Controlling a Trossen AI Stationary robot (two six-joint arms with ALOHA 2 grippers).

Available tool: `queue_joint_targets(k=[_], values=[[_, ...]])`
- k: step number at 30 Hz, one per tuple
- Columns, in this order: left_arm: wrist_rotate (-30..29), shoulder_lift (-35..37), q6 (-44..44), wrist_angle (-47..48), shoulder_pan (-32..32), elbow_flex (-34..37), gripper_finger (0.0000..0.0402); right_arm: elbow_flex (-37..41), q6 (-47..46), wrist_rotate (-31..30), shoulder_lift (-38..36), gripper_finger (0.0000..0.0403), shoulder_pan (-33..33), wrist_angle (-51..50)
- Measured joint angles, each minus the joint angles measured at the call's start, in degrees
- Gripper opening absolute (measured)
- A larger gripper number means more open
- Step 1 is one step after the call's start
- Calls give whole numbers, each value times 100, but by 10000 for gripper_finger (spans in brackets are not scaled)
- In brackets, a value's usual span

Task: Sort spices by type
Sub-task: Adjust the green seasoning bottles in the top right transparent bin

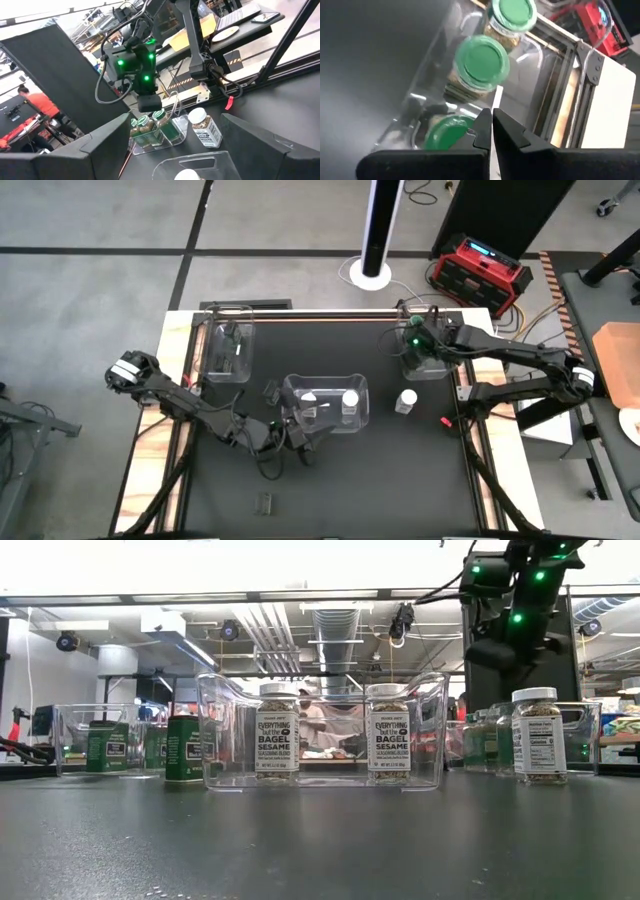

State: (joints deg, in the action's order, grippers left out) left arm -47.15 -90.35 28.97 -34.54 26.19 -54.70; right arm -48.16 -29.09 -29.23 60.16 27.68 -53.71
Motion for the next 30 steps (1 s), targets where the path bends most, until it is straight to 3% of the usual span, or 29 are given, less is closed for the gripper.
queue_joint_targets(k=[8, 17, 30], values=[[10, 0, -9, -2, -12, 0, 290, 0, 366, 40, 178, 9, 159, 1005], [10, 0, -55, 67, -12, 0, 290, 0, 366, -259, 808, 9, 321, 970], [-3, 0, -57, 126, -14, 0, 290, -4, 368, -380, 767, 9, 335, 917]])
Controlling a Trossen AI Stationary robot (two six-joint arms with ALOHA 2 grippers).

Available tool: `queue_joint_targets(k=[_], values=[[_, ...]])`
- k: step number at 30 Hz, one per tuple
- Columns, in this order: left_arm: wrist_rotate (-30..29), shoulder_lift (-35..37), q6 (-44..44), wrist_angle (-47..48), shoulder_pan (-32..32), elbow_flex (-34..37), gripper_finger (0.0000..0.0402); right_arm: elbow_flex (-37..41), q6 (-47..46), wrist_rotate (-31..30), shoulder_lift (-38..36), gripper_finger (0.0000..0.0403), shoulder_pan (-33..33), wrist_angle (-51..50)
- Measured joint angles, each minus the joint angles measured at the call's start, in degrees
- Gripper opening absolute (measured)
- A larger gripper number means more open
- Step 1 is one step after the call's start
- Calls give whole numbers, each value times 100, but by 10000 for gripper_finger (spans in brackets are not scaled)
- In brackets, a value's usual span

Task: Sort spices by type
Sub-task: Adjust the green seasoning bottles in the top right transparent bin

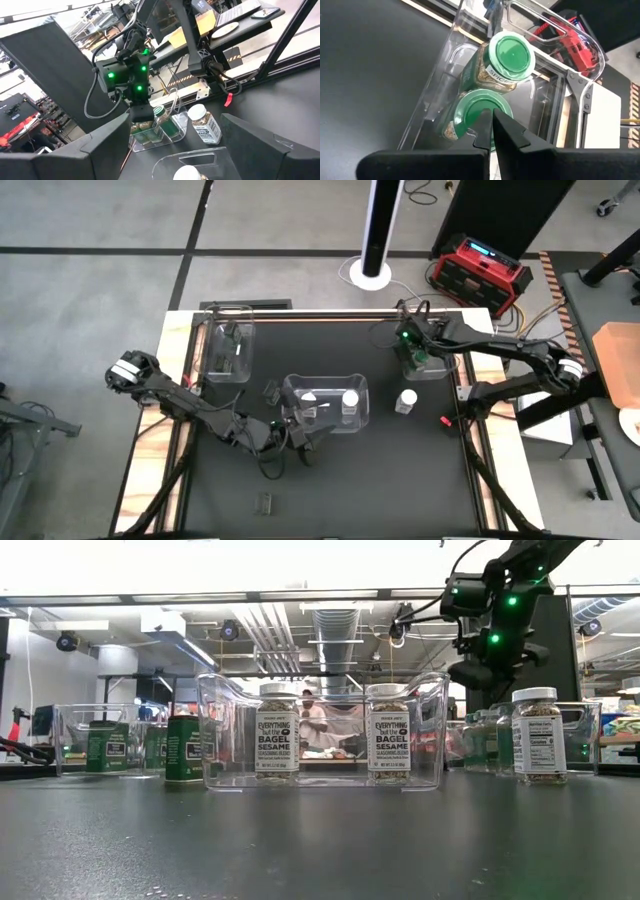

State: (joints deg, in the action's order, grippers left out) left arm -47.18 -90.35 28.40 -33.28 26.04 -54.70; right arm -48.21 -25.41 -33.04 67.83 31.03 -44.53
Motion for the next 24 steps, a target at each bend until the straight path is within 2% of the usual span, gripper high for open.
queue_joint_targets(k=[14, 20, 24], values=[[-31, 0, -5, -1, 0, 0, 290, 0, -62, -159, -137, 9, -13, -42], [-33, 0, -42, 1, 0, 0, 290, 0, -94, 321, -247, 9, -28, -37], [-34, 0, -42, 9, 0, 0, 290, 41, -116, 335, -191, 9, -39, -53]])
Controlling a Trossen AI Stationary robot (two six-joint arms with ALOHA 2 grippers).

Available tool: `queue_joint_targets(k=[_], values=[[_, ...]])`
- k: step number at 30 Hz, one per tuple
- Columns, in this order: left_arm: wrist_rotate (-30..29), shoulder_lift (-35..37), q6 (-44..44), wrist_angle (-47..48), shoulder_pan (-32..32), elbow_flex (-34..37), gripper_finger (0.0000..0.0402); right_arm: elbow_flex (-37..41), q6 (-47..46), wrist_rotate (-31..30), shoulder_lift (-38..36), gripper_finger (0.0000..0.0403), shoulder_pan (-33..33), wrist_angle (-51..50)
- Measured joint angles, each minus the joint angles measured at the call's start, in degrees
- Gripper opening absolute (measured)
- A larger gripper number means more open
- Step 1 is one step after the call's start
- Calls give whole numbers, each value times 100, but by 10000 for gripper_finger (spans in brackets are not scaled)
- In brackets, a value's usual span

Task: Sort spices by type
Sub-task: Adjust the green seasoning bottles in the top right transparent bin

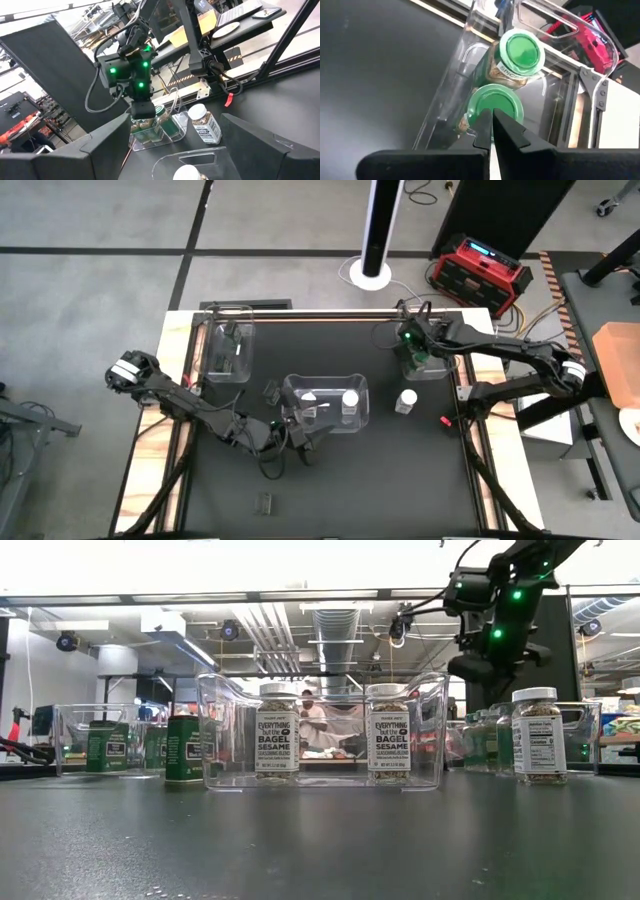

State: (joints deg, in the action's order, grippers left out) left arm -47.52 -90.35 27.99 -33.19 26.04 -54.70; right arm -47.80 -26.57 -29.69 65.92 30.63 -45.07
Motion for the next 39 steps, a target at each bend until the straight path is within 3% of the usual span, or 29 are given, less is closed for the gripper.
queue_joint_targets(k=[13, 18, 24, 39], values=[[-6, 0, -2, 29, 0, 0, 290, 68, -114, -465, 9, 9, 4, -8], [-6, 0, -2, 31, 0, 0, 290, 68, -124, -470, 6, 9, 0, 61], [-6, 0, -1, 31, 0, 0, 290, 71, -143, -45, -1, 9, 0, 115], [-6, 0, 0, 44, 0, 0, 290, 208, -278, -397, 12, 9, 14, 104]])
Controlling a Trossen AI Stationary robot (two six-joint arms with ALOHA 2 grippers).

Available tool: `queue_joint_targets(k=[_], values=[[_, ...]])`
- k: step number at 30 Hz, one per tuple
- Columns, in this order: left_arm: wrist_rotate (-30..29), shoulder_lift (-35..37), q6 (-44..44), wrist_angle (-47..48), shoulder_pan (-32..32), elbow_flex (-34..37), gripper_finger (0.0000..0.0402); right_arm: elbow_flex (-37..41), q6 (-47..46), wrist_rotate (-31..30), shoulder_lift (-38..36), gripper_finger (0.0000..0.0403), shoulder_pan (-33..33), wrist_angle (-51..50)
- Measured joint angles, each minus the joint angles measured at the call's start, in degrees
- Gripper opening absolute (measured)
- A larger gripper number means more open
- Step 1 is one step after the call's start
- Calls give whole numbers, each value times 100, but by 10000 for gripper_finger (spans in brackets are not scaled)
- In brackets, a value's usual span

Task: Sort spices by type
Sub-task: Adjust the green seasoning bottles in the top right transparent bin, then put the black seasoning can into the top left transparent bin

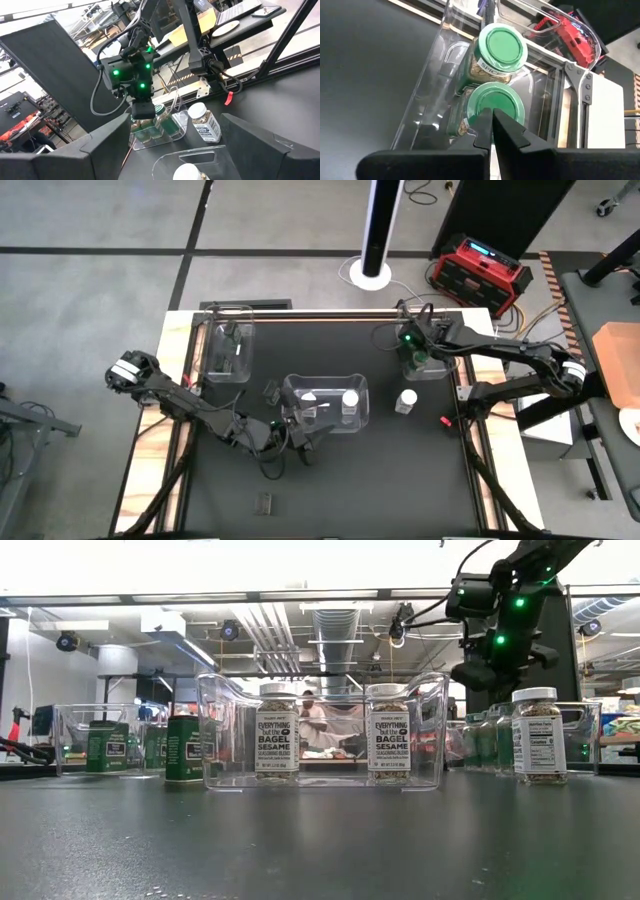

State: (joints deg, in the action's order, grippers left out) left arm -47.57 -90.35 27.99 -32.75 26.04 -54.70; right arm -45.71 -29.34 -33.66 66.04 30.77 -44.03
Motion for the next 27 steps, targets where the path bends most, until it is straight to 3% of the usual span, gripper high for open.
queue_joint_targets(k=[15, 20, 27], values=[[-7, 0, 0, 24, 2, 0, 290, -638, 232, -38, -406, 9, -326, -227], [-352, 0, -22, 64, 71, 0, 290, -656, 83, -19, -739, 9, -1084, -254], [-396, 34, -276, 88, 327, 0, 290, -654, -158, -93, -908, 9, -2688, 182]])
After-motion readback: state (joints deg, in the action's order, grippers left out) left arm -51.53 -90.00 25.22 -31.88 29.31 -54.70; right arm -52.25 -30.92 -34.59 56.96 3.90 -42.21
